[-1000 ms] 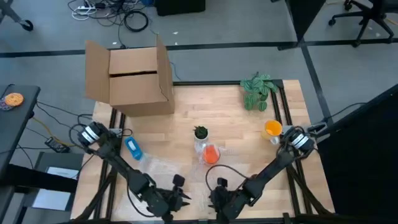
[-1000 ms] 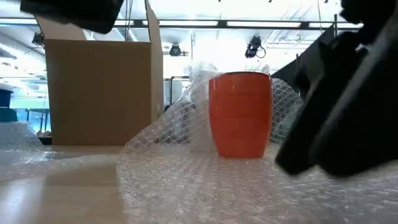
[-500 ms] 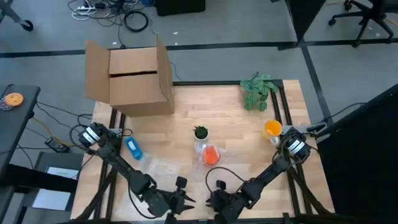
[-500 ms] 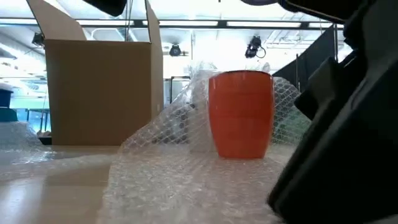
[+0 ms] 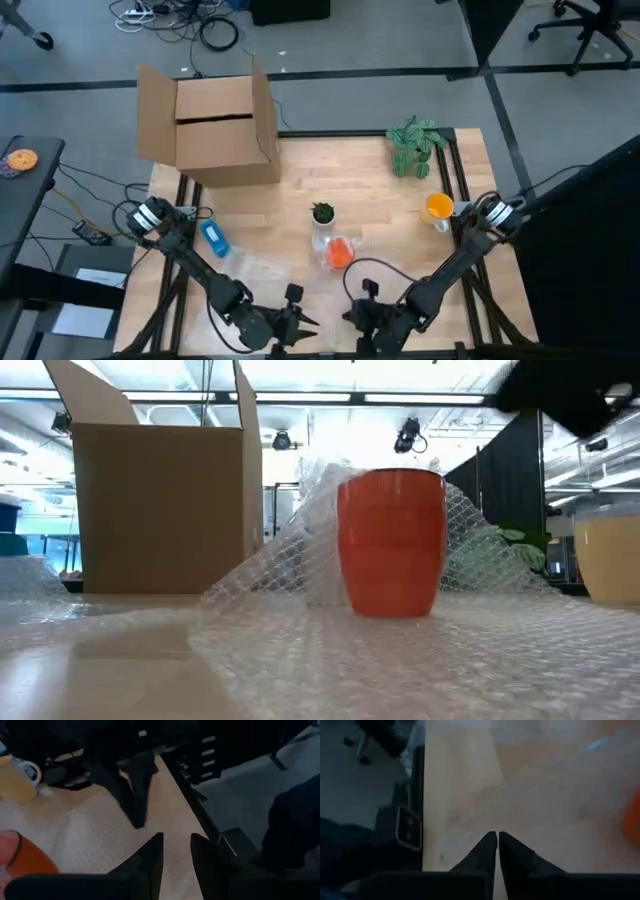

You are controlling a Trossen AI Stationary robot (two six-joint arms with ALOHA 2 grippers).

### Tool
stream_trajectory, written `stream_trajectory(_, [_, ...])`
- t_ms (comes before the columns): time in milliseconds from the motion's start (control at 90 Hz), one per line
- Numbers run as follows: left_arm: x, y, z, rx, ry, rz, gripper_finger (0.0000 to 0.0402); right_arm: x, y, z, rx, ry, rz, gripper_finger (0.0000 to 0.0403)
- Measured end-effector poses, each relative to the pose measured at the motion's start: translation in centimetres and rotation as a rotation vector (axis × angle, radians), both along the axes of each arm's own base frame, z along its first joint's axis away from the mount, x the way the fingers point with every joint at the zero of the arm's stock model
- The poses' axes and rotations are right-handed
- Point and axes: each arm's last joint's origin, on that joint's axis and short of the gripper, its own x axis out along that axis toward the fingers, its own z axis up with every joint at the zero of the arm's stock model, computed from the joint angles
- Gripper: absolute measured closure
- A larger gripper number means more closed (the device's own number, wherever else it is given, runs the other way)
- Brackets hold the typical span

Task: Wrap mug
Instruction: Wrap the orange mug with the transparent bubble wrap

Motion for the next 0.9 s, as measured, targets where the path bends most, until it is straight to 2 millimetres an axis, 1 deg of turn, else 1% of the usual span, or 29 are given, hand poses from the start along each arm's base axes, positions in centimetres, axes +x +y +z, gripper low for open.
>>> stream_trajectory(56, [0.1,-0.1,0.4,0.032,0.029,0.000,0.0318,-0.1,-0.1,0.5,-0.005,-0.009,0.006,0.0403])
stream_trajectory(133, [0.0,-0.1,0.5,0.076,0.094,0.007,0.0318,-0.1,0.3,0.5,-0.021,-0.021,0.046,0.0402])
stream_trajectory(222, [-0.3,0.1,0.3,0.085,0.167,0.034,0.0318,0.2,1.1,-0.3,0.005,-0.034,0.088,0.0396])
stream_trajectory(344, [-0.5,0.3,-0.1,0.069,0.216,0.051,0.0318,1.1,2.1,-3.4,0.029,-0.010,0.132,0.0371])
stream_trajectory(467, [-0.6,0.3,-0.2,0.051,0.226,0.049,0.0318,2.0,2.3,-6.6,0.040,0.018,0.131,0.0326])
stream_trajectory(522, [-0.5,0.3,-0.1,0.044,0.227,0.049,0.0318,2.4,2.3,-7.5,0.048,0.018,0.126,0.0303])
stream_trajectory(622, [-0.6,0.3,-0.2,0.020,0.232,0.061,0.0318,2.9,2.3,-7.7,0.065,-0.018,0.128,0.0262])
stream_trajectory(722, [-0.6,0.3,-0.4,0.015,0.237,0.066,0.0318,2.9,2.4,-7.6,0.033,-0.030,0.154,0.0227])
stream_trajectory(811, [-0.7,0.5,-0.8,0.024,0.244,0.069,0.0318,2.7,2.3,-7.9,-0.007,0.001,0.166,0.0205])
stream_trajectory(900, [-0.6,0.8,-1.1,0.033,0.248,0.080,0.0318,2.5,1.9,-8.3,-0.056,0.045,0.168,0.0197])
